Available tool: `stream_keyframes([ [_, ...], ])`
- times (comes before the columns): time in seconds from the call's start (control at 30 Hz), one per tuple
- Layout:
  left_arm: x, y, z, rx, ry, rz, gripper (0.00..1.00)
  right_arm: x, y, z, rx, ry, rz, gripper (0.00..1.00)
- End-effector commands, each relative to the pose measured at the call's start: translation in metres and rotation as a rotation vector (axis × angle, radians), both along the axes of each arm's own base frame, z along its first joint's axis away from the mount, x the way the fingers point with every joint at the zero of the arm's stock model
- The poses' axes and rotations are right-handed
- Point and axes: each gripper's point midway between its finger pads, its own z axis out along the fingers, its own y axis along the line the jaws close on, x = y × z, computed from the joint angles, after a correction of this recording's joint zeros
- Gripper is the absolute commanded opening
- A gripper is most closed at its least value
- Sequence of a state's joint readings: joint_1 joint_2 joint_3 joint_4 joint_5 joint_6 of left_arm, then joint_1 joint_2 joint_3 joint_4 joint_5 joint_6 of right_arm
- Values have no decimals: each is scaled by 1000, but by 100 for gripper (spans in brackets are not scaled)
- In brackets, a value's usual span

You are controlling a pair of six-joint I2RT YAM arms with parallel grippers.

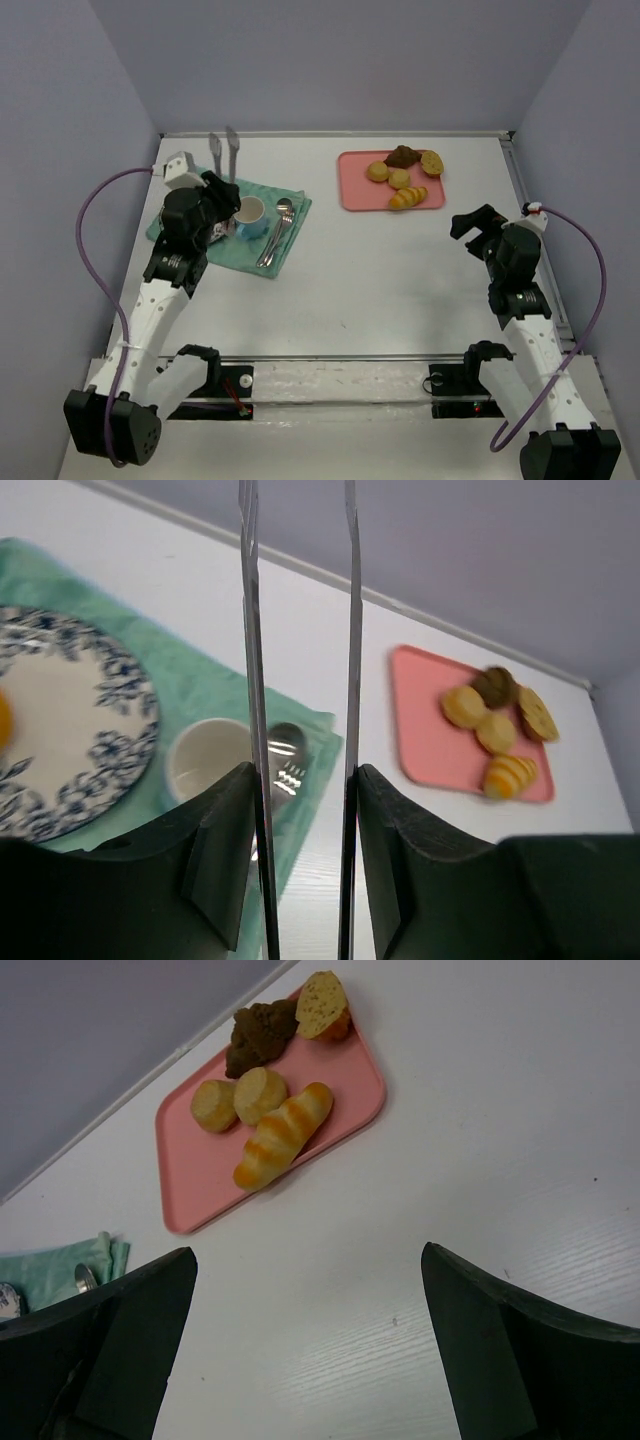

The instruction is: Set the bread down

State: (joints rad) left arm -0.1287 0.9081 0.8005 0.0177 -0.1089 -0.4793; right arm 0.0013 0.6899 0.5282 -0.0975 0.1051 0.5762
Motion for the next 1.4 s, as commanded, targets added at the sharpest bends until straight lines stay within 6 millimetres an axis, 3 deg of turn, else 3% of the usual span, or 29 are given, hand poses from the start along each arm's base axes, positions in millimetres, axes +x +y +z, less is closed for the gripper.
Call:
stream_keyframes([
  [0.0, 13, -90, 51, 119, -153, -304, 52, 2, -2, 17, -9, -62, -11, 99],
  [0.03, 15, -108, 60, 137, -171, -350, 52, 2, -2, 17, -10, -62, -11, 99],
  [0.07, 18, -141, 42, 185, -134, -455, 52, 2, -3, 18, -12, -63, -12, 99],
  [0.1, 21, -156, 36, 203, -119, -497, 52, 2, -2, 17, -12, -60, -11, 99],
  [0.13, 27, -168, 45, 213, -133, -519, 53, 2, -3, 17, -12, -62, -12, 99],
  [0.17, 34, -190, 19, 257, -76, -573, 53, 3, -3, 17, -10, -61, -12, 99],
  [0.2, 39, -201, 12, 278, -59, -594, 54, 3, -3, 17, -12, -59, -12, 100],
  [0.23, 45, -213, 22, 293, -76, -613, 54, 3, -3, 17, -12, -59, -12, 99],
  [0.27, 50, -230, -8, 332, -5, -655, 56, 3, -3, 16, -15, -55, -11, 99],
  [0.3, 58, -240, 2, 351, -24, -667, 57, 3, -3, 16, -15, -55, -11, 99],
  [0.33, 63, -246, -3, 365, -8, -676, 58, 3, -3, 16, -15, -57, -11, 99],
  [0.37, 71, -255, -27, 391, 43, -693, 58, 3, -3, 16, -15, -55, -11, 99],
  [0.6, 102, -287, -78, 529, 172, -749, 64, 3, -5, 15, -19, -52, -23, 100],
  [0.63, 105, -292, -75, 532, 169, -751, 65, 4, -5, 15, -18, -51, -23, 100],
  [0.67, 109, -294, -92, 544, 206, -755, 66, 4, -5, 15, -19, -49, -23, 100],
  [0.87, 114, -298, -125, 592, 270, -786, 67, 6, -5, 13, -19, -42, -26, 100],
  [1.03, 116, -305, -139, 595, 292, -822, 66, 6, -6, 11, -19, -34, -29, 100],
  [1.37, 111, -325, -147, 588, 278, -940, 66, 6, -6, 13, -18, -39, -31, 100],
])
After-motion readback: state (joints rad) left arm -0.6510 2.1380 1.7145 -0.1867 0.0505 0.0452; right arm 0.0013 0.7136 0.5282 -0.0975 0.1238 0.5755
